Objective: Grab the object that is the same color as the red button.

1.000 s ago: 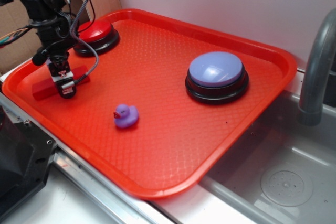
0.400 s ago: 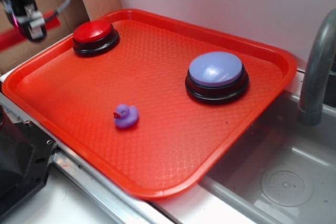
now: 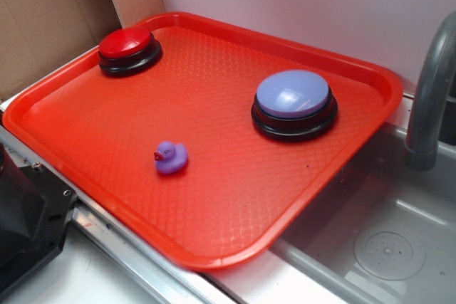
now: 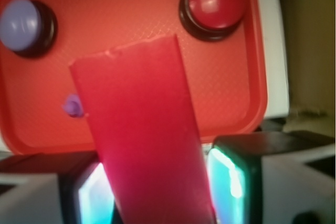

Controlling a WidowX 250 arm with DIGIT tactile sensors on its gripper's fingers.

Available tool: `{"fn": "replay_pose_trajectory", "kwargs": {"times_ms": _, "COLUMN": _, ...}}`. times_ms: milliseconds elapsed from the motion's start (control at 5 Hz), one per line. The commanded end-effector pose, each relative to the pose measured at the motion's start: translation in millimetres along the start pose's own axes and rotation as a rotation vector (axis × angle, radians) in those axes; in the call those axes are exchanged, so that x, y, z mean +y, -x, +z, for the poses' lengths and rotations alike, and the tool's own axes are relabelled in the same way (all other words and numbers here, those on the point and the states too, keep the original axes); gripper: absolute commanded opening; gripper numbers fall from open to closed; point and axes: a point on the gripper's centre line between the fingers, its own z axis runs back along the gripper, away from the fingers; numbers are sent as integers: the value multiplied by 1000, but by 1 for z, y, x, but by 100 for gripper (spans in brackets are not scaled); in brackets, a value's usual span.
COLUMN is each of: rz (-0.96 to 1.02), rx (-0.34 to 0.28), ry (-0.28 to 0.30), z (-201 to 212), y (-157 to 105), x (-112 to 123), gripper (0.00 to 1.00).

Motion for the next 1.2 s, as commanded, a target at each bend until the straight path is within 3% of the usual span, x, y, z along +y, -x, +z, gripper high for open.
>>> {"fn": "replay_pose_trajectory", "kwargs": {"times_ms": 0, "rz": 114, "rx": -37, "ry": 25, "z": 10, "y": -8, "x": -28, "gripper": 0}}
{"fn": "replay_pose_trajectory", "kwargs": {"times_ms": 200, "rz": 72, "rx": -87, "ry": -72, "z": 1, "y": -32, "x": -52, "gripper": 0}}
{"fn": "replay_pose_trajectory", "kwargs": {"times_ms": 600, "rz": 33, "rx": -115, "ry": -82, "z": -6, "y": -55, "x": -82, "gripper": 0}}
{"fn": "replay_pose_trajectory", "kwargs": {"times_ms": 1000, "rz": 29, "rx": -134, "ry": -79, "z": -8, "y": -53, "x": -82, "gripper": 0}}
